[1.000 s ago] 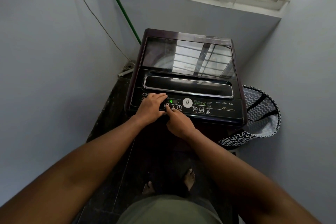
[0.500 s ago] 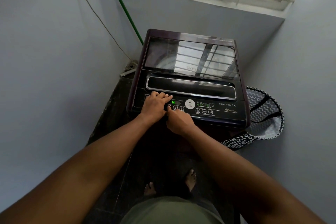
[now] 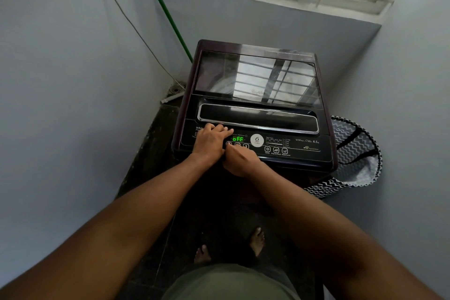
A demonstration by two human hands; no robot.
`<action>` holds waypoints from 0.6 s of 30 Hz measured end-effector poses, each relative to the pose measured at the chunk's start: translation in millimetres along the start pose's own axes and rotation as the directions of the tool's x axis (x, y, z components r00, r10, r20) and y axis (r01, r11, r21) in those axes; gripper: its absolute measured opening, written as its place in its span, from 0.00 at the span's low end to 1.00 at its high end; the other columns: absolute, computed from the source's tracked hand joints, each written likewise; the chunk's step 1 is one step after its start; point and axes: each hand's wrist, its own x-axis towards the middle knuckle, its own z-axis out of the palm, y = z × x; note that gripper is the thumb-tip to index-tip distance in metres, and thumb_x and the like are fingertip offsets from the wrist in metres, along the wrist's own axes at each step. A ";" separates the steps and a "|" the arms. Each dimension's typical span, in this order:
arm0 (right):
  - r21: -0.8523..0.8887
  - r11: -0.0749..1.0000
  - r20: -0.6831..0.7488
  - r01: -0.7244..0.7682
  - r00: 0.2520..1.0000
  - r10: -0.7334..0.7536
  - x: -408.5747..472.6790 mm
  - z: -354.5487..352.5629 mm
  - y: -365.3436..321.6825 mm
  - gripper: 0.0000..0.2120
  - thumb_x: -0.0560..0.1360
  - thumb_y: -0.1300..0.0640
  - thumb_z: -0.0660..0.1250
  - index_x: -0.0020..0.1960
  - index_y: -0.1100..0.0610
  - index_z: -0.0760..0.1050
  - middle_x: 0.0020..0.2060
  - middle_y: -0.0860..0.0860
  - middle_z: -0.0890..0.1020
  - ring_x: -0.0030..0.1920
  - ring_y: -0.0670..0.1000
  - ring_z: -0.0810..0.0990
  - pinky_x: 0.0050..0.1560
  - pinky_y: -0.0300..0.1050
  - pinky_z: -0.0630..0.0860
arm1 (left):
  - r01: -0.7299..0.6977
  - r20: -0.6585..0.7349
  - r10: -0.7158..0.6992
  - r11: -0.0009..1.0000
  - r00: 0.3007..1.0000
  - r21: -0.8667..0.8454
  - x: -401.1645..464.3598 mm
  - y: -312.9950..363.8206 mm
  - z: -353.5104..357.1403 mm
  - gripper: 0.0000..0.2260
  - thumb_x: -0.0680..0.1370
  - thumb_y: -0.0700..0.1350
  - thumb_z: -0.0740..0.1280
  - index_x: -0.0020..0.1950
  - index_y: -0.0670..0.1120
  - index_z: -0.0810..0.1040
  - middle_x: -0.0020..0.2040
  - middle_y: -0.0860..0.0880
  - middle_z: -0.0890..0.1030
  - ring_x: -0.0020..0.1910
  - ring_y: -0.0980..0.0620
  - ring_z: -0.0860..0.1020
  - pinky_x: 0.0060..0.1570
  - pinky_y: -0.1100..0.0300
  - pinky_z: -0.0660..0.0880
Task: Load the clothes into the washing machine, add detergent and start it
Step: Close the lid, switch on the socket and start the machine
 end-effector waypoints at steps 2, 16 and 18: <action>-0.002 1.000 0.009 -0.002 1.000 0.002 -0.7 -2.6 -0.5 0.17 0.79 0.55 0.59 0.63 0.63 0.69 0.59 0.62 0.78 0.59 0.64 0.77 0.54 0.56 0.74 | 0.007 0.000 -0.007 1.000 1.000 0.002 -0.2 0.6 0.4 0.26 0.76 0.51 0.70 0.74 0.57 0.69 0.68 0.55 0.73 0.63 0.48 0.69 0.61 0.54 0.69; -0.012 1.000 0.026 -0.025 0.999 0.025 -13.5 1.0 -3.3 0.32 0.79 0.55 0.60 0.78 0.63 0.52 0.58 0.62 0.78 0.56 0.62 0.79 0.51 0.55 0.75 | 0.031 -0.004 -0.031 0.999 1.000 -0.018 -2.1 3.4 0.3 0.24 0.78 0.53 0.66 0.74 0.57 0.69 0.69 0.55 0.73 0.65 0.48 0.68 0.63 0.53 0.66; 0.004 0.999 0.034 -0.037 0.999 0.037 -11.6 0.4 -3.1 0.32 0.78 0.56 0.61 0.77 0.64 0.54 0.58 0.62 0.79 0.55 0.62 0.79 0.50 0.55 0.76 | 0.035 -0.004 -0.035 0.999 0.999 -0.017 -2.1 3.6 0.4 0.23 0.79 0.53 0.66 0.74 0.57 0.69 0.69 0.55 0.73 0.65 0.48 0.68 0.64 0.53 0.67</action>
